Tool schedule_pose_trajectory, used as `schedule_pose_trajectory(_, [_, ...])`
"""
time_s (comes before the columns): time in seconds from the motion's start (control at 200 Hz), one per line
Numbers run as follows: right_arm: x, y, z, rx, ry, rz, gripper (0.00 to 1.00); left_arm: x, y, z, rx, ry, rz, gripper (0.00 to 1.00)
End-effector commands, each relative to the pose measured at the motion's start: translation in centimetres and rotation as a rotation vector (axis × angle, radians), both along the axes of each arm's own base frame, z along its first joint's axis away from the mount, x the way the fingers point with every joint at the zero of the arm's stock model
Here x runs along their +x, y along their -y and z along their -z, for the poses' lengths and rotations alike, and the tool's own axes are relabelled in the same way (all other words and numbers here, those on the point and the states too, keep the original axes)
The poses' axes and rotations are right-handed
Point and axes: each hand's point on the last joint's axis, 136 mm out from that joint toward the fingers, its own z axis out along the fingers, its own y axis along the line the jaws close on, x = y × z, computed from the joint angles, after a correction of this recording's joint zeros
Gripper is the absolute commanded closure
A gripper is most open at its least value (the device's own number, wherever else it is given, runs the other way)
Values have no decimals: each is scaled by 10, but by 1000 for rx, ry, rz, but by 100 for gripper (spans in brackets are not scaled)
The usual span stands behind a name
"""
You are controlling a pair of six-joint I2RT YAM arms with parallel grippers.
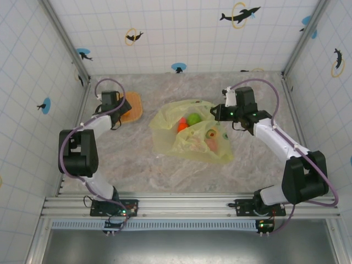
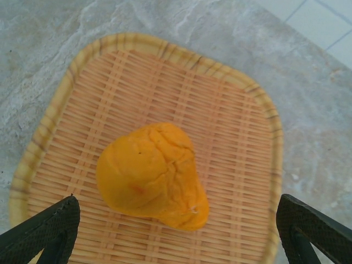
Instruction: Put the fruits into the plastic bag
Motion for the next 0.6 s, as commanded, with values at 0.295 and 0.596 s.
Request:
schedule_pose_trajectory(0.295, [5, -8, -10, 1, 22, -20, 100, 21, -19, 31, 50, -82, -20, 6])
schedule_pose_trajectory(0.596, [4, -7, -7, -2, 14, -15, 100, 38, -17, 42, 39, -97, -5, 10])
